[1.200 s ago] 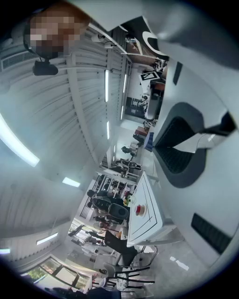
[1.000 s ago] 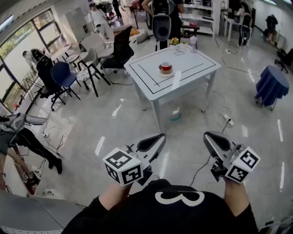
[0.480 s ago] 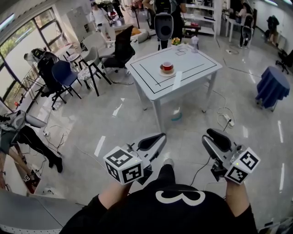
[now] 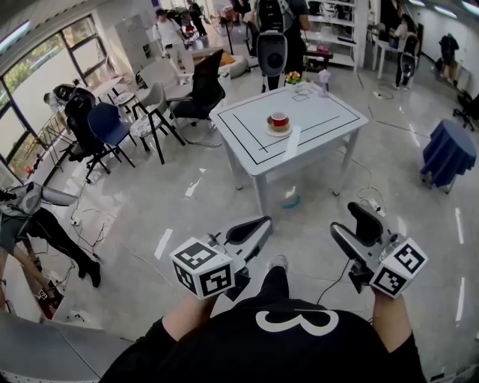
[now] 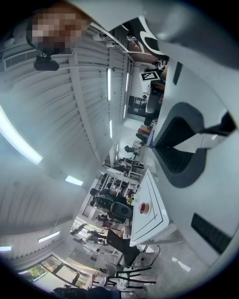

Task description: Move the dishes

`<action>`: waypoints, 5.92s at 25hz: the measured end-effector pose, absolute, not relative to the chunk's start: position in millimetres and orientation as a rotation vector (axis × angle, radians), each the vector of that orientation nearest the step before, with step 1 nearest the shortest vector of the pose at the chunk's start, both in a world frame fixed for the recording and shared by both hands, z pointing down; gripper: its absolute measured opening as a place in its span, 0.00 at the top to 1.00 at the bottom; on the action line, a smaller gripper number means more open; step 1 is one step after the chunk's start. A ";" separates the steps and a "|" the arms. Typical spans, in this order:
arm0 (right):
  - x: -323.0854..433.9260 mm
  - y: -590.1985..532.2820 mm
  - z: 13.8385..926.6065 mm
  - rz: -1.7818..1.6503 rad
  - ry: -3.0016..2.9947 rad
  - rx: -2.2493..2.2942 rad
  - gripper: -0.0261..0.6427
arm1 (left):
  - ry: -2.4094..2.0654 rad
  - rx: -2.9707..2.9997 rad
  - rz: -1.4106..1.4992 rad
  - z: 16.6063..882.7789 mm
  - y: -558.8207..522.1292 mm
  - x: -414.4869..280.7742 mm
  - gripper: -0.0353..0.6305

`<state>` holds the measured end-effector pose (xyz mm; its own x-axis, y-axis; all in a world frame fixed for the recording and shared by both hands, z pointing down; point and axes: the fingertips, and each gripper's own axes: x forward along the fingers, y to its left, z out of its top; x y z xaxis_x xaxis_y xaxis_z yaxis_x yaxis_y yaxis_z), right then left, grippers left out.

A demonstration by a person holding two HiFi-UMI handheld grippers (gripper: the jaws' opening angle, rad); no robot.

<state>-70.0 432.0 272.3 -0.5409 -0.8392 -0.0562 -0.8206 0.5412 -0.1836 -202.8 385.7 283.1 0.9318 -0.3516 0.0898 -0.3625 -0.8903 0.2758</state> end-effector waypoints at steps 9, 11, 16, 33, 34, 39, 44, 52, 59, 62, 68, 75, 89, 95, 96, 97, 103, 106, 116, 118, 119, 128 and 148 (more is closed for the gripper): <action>-49.2 340.1 301.7 -0.282 2.668 -1.436 0.52 | -0.570 2.736 0.072 309.2 294.6 -188.7 0.94; -37.2 312.8 307.8 -0.310 2.663 -1.444 0.52 | -0.568 2.720 0.080 315.3 264.9 -178.4 0.94; -3.6 228.3 319.1 -0.395 2.628 -1.473 0.52 | -0.563 2.671 0.120 333.5 176.1 -153.6 0.94; 34.9 -30.3 380.9 -0.681 2.720 -1.489 0.52 | -0.528 2.589 0.377 408.9 -63.0 -82.3 0.94; 37.3 -35.7 381.5 -0.686 2.719 -1.490 0.52 | -0.535 2.582 0.372 409.2 -69.1 -80.3 0.94; 47.7 -59.3 384.1 -0.703 2.720 -1.450 0.53 | -0.594 2.565 0.355 411.6 -96.7 -72.4 0.94; 62.1 -96.5 396.4 -0.711 2.768 -1.402 0.54 | -0.694 2.566 0.325 413.0 -126.9 -62.0 0.94; 72.3 -165.9 413.9 -0.796 2.892 -1.228 0.55 | -0.869 2.508 0.277 408.7 -171.3 -52.1 0.94; 72.6 -218.5 442.4 -0.854 3.026 -1.189 0.56 | -1.016 2.411 0.226 413.5 -196.2 -55.1 0.94; 65.5 -237.0 455.0 -0.875 3.087 -1.171 0.57 | -1.053 2.407 0.214 406.8 -199.7 -55.6 0.94; 46.8 -263.6 481.3 -0.963 3.178 -1.113 0.62 | -1.126 2.376 0.186 402.2 -207.1 -65.4 0.94; 36.2 -269.0 506.8 -1.056 3.235 -1.069 0.68 | -1.132 2.323 0.139 414.9 -211.3 -72.5 0.94; 42.1 -274.1 512.8 -1.108 3.170 -1.155 0.89 | -1.229 2.189 0.096 421.7 -196.5 -104.0 0.94; 40.7 -275.1 503.5 -1.106 3.168 -1.122 0.90 | -1.223 2.172 0.080 419.8 -195.1 -102.1 0.94; 41.0 -276.0 500.1 -1.096 3.170 -1.114 0.90 | -1.224 2.171 0.077 420.0 -196.0 -101.2 0.94; 41.5 -277.4 496.3 -1.078 3.175 -1.107 0.90 | -1.224 2.169 0.074 420.5 -197.3 -100.2 0.94; 48.5 -291.0 466.7 -0.962 3.188 -1.057 0.90 | -1.242 2.138 0.064 427.9 -204.1 -92.3 0.94; 57.8 -302.8 453.7 -0.917 3.187 -1.055 0.90 | -1.258 2.125 0.061 429.9 -208.6 -86.6 0.94; 91.4 -349.6 460.2 -0.823 3.198 -1.155 0.90 | -1.325 2.088 0.041 436.6 -217.8 -67.9 0.94; 99.3 -357.2 472.3 -0.845 3.195 -1.182 0.90 | -1.339 2.082 0.036 440.1 -217.8 -65.1 0.94; 102.2 -360.2 478.0 -0.854 3.196 -1.192 0.90 | -1.348 2.076 0.034 442.5 -217.5 -64.9 0.94; 111.9 -384.0 507.6 -0.983 3.195 -1.260 0.90 | -1.391 2.006 -0.006 460.3 -213.6 -71.6 0.94; 122.1 -349.3 480.9 -1.035 3.024 -1.297 0.57 | -1.305 2.043 -0.010 454.8 -202.4 -85.6 0.94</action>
